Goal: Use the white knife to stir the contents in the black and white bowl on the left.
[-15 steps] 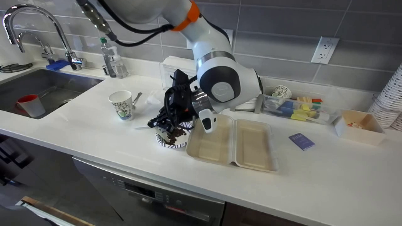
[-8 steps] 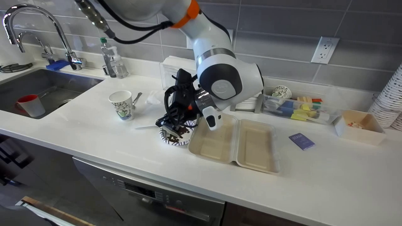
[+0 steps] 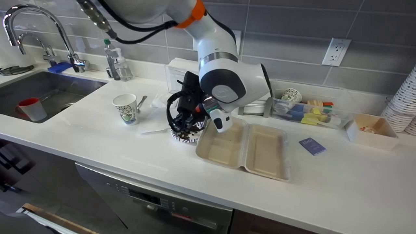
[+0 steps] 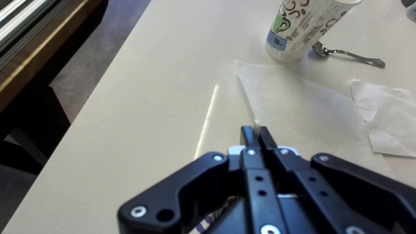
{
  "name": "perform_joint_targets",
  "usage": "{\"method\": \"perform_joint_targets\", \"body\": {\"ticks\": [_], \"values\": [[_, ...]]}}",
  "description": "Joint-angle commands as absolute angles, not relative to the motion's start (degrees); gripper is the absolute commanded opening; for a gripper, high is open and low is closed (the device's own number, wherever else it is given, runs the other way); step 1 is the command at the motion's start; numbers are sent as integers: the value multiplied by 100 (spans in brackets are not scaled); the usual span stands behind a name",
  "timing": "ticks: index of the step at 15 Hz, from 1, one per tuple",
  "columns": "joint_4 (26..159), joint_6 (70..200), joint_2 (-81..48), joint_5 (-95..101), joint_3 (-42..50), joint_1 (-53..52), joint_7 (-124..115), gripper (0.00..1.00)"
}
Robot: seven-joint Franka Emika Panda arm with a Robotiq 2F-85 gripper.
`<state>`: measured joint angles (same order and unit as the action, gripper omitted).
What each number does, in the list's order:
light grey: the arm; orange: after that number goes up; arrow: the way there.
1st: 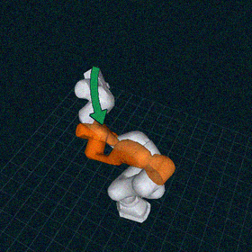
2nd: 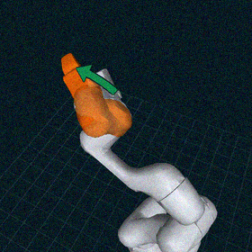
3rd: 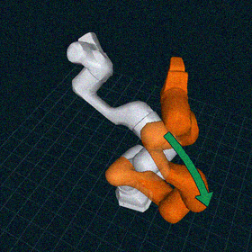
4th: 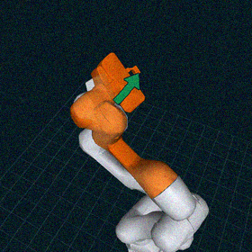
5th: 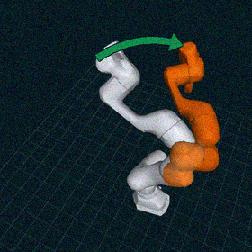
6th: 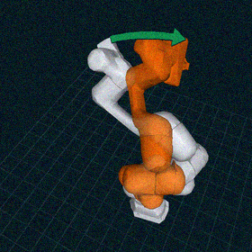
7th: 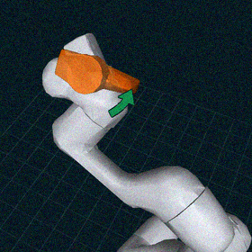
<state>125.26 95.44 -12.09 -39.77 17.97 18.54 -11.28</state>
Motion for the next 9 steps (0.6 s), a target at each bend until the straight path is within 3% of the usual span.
{"method": "perform_joint_targets", "body": {"ticks": [1,9], "values": [[12728,9849,-1164,-4263,1719,1805,-799,1],[12860,10159,-959,-4585,1630,1769,-177,1]]}}
